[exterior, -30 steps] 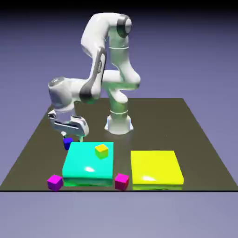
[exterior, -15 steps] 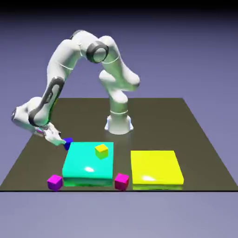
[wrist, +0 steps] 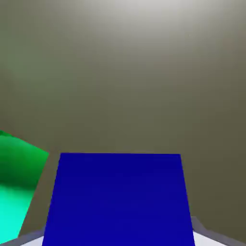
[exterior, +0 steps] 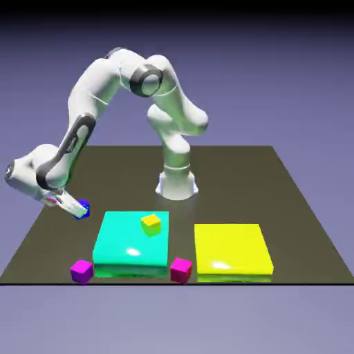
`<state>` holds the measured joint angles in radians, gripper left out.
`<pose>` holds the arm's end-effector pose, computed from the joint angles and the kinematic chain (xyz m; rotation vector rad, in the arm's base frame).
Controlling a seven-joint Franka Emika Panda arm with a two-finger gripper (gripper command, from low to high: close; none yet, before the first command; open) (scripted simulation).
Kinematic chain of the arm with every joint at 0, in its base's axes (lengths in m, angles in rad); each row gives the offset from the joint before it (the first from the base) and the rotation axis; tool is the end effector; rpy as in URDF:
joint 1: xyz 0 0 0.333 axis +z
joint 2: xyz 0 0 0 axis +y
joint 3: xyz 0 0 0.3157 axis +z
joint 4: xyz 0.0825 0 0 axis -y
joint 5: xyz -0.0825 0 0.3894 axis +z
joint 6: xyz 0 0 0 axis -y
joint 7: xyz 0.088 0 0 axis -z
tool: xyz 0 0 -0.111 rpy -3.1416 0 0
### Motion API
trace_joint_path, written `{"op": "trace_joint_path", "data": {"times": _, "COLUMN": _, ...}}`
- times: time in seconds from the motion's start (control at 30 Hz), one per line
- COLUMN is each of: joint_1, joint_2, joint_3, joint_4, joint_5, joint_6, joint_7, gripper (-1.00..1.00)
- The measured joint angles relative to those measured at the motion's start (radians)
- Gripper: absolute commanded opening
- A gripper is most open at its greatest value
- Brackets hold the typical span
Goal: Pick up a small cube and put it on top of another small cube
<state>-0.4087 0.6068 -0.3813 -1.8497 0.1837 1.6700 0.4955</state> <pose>0.3999 -0.3761 0.1748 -2.2128 1.8556 1.1103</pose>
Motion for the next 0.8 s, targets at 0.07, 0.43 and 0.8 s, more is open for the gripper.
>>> {"op": "trace_joint_path", "data": {"times": 0.07, "joint_1": 0.052, "joint_2": 0.011, "joint_3": 0.050, "joint_4": 0.072, "joint_5": -0.058, "joint_6": -0.016, "joint_7": -0.038, "gripper": -1.00}}
{"op": "trace_joint_path", "data": {"times": 0.43, "joint_1": 0.417, "joint_2": 0.132, "joint_3": 0.351, "joint_4": 0.360, "joint_5": -0.427, "joint_6": -0.186, "joint_7": -0.074, "gripper": -1.00}}
{"op": "trace_joint_path", "data": {"times": 0.8, "joint_1": 0.521, "joint_2": 0.177, "joint_3": 0.440, "joint_4": 0.236, "joint_5": -0.570, "joint_6": -0.104, "joint_7": 0.005, "gripper": 1.00}}
